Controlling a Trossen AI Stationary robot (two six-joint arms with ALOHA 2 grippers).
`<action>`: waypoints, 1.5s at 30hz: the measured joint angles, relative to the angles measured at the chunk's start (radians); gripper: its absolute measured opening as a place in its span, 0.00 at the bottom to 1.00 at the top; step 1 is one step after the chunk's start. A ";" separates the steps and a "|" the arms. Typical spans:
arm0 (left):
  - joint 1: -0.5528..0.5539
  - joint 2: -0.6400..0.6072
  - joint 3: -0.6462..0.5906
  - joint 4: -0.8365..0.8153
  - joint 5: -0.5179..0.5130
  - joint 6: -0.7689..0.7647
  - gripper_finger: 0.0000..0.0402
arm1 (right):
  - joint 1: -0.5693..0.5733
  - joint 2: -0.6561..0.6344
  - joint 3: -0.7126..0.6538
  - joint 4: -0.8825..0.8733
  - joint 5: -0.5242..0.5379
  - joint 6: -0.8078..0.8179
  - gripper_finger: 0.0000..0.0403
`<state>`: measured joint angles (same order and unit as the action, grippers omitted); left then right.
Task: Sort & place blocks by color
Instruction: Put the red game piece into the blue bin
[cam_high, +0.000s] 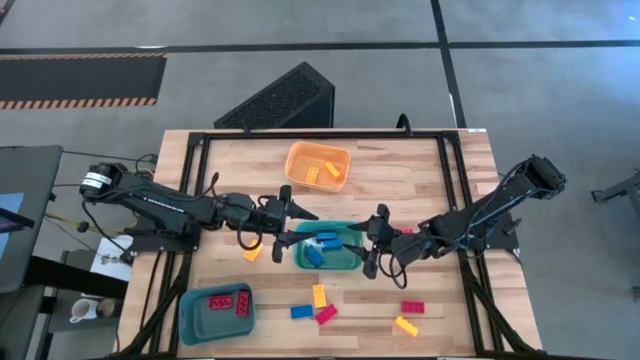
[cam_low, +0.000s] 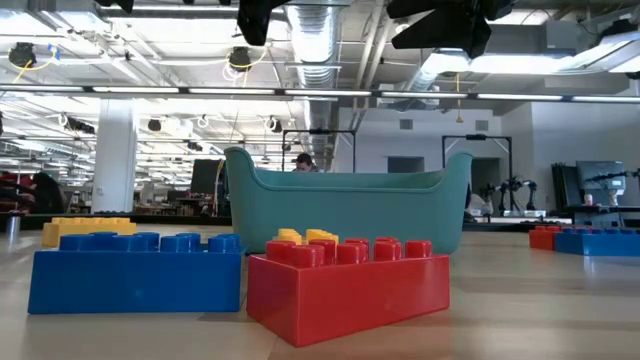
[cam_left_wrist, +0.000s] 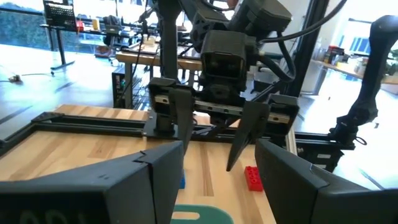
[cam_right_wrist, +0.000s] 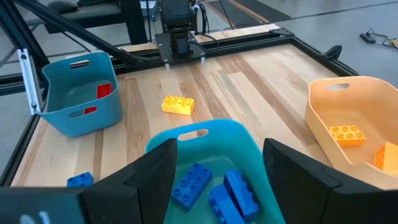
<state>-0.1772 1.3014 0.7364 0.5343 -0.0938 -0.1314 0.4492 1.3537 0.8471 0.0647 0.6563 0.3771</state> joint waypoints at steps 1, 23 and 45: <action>-0.001 0.000 0.000 0.000 0.000 0.000 0.46 | 0.000 0.000 0.000 0.000 0.000 0.000 0.64; -0.001 0.000 0.000 -0.002 0.001 -0.004 0.46 | 0.000 0.000 0.000 0.000 -0.001 -0.001 0.64; -0.001 0.000 0.000 0.011 0.062 -0.019 0.46 | 0.000 0.000 0.000 0.000 -0.001 -0.002 0.64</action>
<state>-0.1783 1.3014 0.7368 0.5457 -0.0322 -0.1509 0.4492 1.3537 0.8471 0.0649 0.6556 0.3754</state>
